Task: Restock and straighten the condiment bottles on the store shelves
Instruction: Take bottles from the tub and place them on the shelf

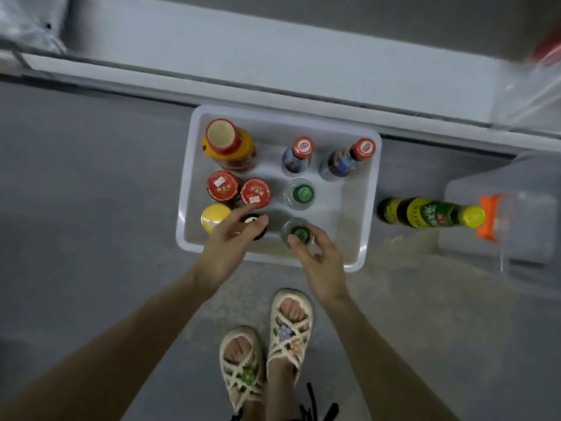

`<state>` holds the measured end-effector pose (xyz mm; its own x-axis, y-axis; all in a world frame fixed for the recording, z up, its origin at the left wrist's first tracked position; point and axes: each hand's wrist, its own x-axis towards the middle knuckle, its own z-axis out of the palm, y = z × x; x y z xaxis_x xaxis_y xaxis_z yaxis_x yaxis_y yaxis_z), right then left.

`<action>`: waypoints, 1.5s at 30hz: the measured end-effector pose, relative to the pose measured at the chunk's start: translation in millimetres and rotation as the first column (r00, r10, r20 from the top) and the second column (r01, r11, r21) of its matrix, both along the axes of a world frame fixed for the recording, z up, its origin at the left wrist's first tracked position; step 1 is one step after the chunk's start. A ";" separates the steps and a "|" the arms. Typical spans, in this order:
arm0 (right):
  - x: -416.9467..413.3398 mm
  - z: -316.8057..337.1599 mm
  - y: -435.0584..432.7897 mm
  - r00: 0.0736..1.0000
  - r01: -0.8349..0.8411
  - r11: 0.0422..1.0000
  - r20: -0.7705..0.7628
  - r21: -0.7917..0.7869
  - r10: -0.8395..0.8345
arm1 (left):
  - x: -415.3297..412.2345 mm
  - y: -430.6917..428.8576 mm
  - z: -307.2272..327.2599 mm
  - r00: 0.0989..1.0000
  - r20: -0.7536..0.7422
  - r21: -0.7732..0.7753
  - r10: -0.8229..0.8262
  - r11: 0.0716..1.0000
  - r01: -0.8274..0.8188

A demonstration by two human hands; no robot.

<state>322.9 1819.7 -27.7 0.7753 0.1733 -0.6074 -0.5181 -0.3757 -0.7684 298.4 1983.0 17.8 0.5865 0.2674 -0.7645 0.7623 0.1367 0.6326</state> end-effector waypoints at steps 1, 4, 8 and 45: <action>-0.2 -5.9 1.1 1.000 -0.009 1.000 0.023 -0.003 0.009 | -1.3 1.7 -5.9 1.000 -0.010 0.003 -0.007 1.000 0.007; -0.3 -20.3 4.6 0.992 -0.074 0.996 0.098 -0.045 0.078 | -1.1 6.1 -19.7 1.000 -0.023 0.004 -0.011 1.000 0.011; -4.5 -29.9 4.7 0.990 -0.086 0.993 0.102 -0.086 0.095 | 0.7 6.7 -27.4 1.000 -0.024 -0.020 0.018 1.000 -0.019; 71.0 -62.6 -42.8 0.960 0.135 0.990 0.253 -0.033 -0.122 | 63.5 -42.1 -99.8 0.906 0.267 0.281 -0.328 0.926 0.253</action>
<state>393.9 1776.9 -90.3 0.9170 0.0369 -0.3971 -0.3587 -0.3591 -0.8616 361.9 1940.9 -81.9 0.8585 0.1982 -0.4730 0.5105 -0.2424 0.8250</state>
